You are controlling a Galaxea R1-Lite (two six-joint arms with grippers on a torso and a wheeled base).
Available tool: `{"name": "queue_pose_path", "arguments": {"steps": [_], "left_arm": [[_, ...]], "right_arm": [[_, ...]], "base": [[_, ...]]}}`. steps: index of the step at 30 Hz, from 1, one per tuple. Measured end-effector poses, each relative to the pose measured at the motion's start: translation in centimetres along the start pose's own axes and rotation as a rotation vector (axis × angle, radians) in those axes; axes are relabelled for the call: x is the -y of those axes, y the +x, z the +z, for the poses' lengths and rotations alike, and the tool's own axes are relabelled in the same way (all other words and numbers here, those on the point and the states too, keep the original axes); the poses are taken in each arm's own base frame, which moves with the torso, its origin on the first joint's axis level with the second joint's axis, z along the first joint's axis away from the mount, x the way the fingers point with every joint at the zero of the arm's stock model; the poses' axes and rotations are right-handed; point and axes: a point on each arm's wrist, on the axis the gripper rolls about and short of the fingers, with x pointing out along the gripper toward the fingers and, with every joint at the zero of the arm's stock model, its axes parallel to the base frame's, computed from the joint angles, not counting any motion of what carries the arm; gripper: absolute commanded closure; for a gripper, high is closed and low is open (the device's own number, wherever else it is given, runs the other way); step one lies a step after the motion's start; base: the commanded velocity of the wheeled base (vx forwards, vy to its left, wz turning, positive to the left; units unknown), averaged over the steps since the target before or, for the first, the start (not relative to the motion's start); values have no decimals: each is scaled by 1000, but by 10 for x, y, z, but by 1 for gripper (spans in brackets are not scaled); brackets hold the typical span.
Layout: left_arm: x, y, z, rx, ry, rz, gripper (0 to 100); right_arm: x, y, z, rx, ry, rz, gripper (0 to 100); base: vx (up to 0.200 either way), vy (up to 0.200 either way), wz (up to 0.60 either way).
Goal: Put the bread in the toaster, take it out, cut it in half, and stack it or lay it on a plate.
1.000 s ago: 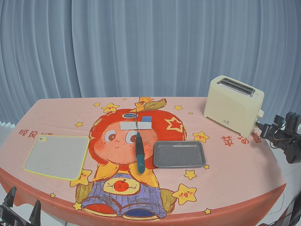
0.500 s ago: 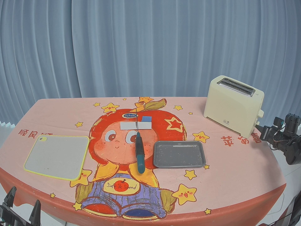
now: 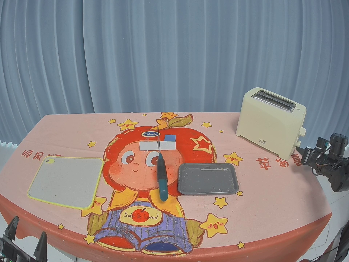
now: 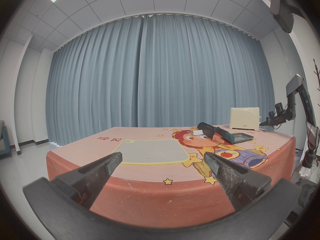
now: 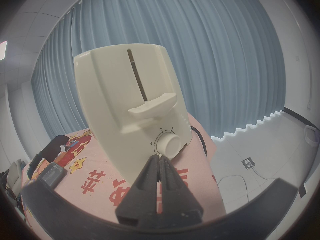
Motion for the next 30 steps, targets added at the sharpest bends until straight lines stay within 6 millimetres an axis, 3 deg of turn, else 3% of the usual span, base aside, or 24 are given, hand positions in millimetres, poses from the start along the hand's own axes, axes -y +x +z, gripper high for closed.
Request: {"name": "queue_pose_path", "arguments": {"steps": [30], "left_arm": [[0,0,0,0,0,-1,0]], "right_arm": [[-5,-4,-8,-25,-33,5,100]], "base": [[0,0,0]]}}
